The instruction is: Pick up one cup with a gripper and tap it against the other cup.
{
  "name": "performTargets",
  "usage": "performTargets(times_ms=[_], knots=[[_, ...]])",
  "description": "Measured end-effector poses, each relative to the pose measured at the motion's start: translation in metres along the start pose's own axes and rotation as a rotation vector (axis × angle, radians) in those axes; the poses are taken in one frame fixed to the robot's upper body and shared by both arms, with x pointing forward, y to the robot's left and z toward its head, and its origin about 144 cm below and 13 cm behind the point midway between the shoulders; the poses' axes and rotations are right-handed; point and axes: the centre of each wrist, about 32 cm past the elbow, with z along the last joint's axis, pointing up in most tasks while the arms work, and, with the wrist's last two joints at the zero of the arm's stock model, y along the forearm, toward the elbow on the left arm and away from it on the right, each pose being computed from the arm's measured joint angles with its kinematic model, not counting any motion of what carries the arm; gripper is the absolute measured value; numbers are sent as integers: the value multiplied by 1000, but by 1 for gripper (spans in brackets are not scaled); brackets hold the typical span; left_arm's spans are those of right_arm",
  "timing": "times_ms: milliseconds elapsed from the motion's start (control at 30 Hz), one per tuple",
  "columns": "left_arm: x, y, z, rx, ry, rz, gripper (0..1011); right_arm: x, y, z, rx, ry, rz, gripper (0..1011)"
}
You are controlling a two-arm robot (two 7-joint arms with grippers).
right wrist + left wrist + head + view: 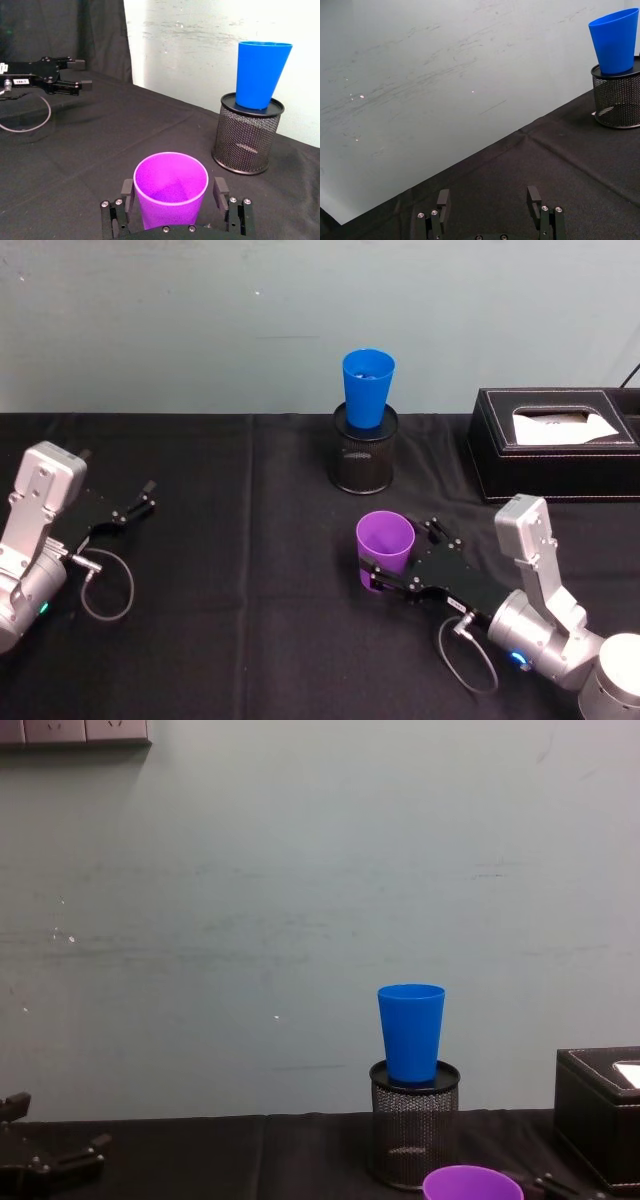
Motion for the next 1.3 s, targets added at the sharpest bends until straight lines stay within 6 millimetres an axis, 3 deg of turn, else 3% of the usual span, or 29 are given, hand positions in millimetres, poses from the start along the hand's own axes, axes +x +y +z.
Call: performTargets(times_ms=[367,633,967,1167,1300], knots=[[0,0,0,0,0,0,1000,2,17,-3,14,22,9,1003],[0,0,0,0,0,0,1000,2,17,-2,15,22,9,995],[0,0,0,0,0,0,1000,3,16,-2,15,19,10,774],[0,0,0,0,0,0,1000,2,16,1,19,12,13,747],[0,0,0,0,0,0,1000,4,16,16,28,0,15,731]])
